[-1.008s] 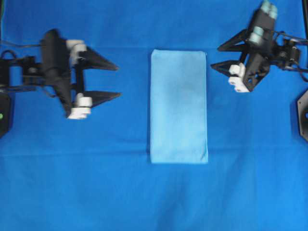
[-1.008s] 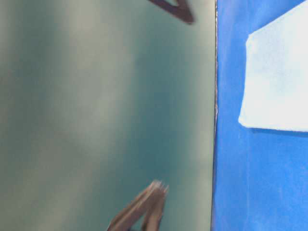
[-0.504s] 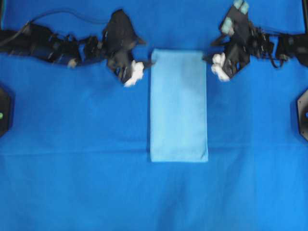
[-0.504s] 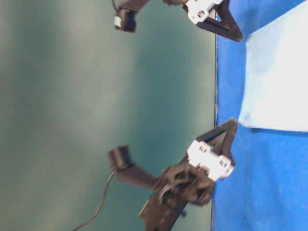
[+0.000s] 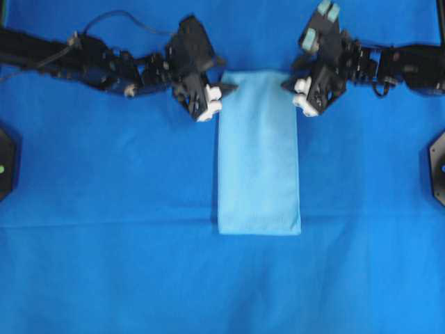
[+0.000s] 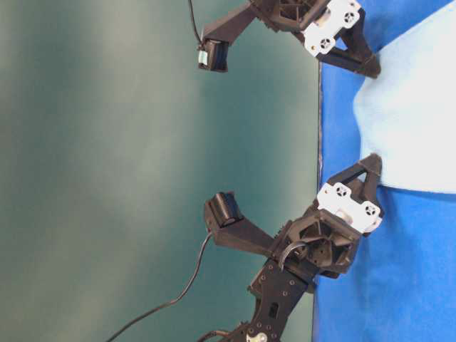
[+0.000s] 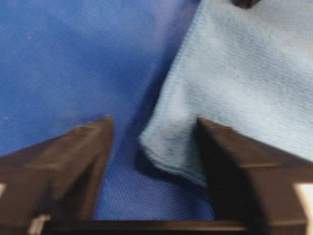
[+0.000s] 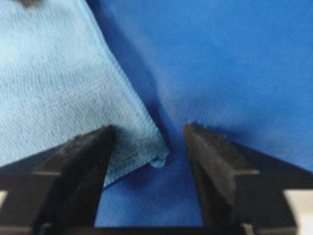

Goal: Fold the light blue towel.
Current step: 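Move both grippers to the far corners of the towel rectangle and pinch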

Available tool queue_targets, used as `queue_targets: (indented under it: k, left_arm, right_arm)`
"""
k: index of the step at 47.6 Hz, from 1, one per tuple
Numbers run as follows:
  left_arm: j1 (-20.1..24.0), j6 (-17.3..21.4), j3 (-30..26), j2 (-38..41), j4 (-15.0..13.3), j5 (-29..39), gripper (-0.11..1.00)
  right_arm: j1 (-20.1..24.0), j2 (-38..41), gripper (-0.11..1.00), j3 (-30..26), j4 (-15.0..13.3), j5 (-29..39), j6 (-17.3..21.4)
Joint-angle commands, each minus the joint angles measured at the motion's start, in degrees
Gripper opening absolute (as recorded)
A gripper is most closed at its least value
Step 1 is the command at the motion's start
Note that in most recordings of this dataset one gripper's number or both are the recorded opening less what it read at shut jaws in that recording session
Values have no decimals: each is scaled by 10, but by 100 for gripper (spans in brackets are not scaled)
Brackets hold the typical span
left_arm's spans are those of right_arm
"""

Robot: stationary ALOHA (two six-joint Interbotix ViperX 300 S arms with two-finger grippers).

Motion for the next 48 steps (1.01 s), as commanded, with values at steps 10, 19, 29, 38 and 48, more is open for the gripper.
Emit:
queue_targets:
  k: [10, 19, 29, 38, 48]
  left_arm:
    - [2, 12, -2, -9, 1, 3, 8]
    - [2, 30, -1, -13, 1, 6, 4]
    - [9, 66, -9, -46, 1, 25, 4]
    - [27, 105, -22, -69, 1, 45, 4]
    - [36, 113, -33, -71, 1, 60, 4]
  right_arm:
    - [-2, -4, 6, 3, 2, -1, 1]
    - [-2, -7, 5, 7, 11, -1, 4]
    - [-3, -31, 5, 2, 16, 18, 4]
    - [-22, -65, 5, -3, 12, 43, 2]
    - [-31, -82, 5, -3, 8, 47, 2]
